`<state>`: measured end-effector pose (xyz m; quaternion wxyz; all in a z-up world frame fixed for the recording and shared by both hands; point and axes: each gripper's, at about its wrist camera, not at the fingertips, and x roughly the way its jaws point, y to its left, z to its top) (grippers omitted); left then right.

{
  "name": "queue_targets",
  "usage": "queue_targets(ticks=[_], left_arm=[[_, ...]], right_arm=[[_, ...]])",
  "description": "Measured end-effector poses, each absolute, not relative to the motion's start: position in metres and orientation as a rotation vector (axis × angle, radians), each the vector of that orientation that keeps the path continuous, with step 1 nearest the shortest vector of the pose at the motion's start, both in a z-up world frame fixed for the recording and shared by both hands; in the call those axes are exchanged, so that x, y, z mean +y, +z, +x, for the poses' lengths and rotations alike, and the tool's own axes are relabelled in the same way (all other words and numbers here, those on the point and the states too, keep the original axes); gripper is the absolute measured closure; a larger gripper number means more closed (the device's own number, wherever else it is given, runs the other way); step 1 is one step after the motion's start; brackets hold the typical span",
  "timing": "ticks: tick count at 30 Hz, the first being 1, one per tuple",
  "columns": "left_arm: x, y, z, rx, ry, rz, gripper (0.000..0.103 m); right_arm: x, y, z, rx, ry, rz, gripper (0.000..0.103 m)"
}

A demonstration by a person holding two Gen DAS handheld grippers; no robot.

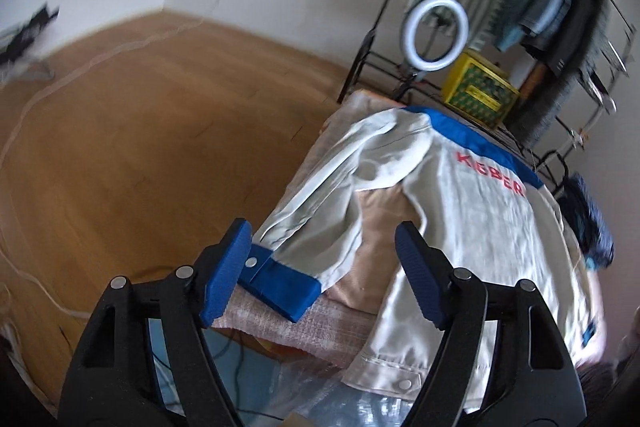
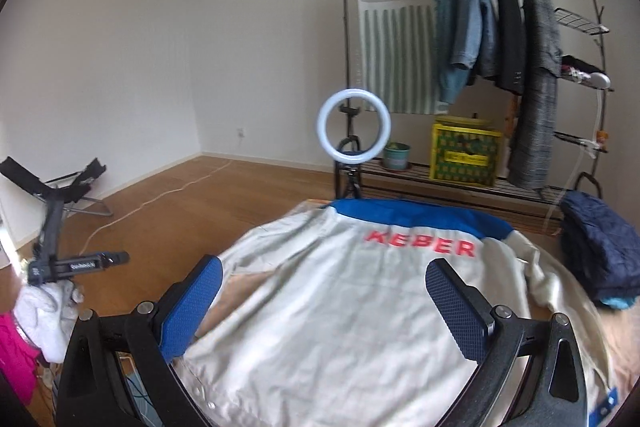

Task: Fold large clothes
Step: 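Grasp the blue cuff of a jacket sleeve with the left gripper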

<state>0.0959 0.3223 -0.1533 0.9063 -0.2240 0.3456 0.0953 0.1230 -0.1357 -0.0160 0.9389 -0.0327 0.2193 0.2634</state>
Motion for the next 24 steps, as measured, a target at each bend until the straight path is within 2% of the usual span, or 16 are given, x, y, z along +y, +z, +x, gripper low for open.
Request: queue_targets(ticks=[9,19,20,21,24], left_arm=[[0.384,-0.259,0.14,0.916,0.241,-0.787,0.027],[0.399,-0.321,0.149,0.958,0.266,-0.967,0.027],[0.399,-0.325,0.149,0.951,0.258,-0.991,0.028],[0.398,-0.328,0.148,0.948,0.248,-1.014,0.039],[0.397,-0.33,0.148,0.943,0.243,-1.03,0.052]], right_arm=[[-0.101,-0.054,0.192,0.5,0.607,0.023,0.001],[-0.093,-0.092,0.228,0.613,0.633,0.045,0.003],[-0.093,-0.092,0.227,0.617,0.637,0.043,0.003],[-0.093,-0.093,0.227,0.622,0.643,0.042,0.003],[-0.091,-0.095,0.226,0.627,0.643,0.027,0.003]])
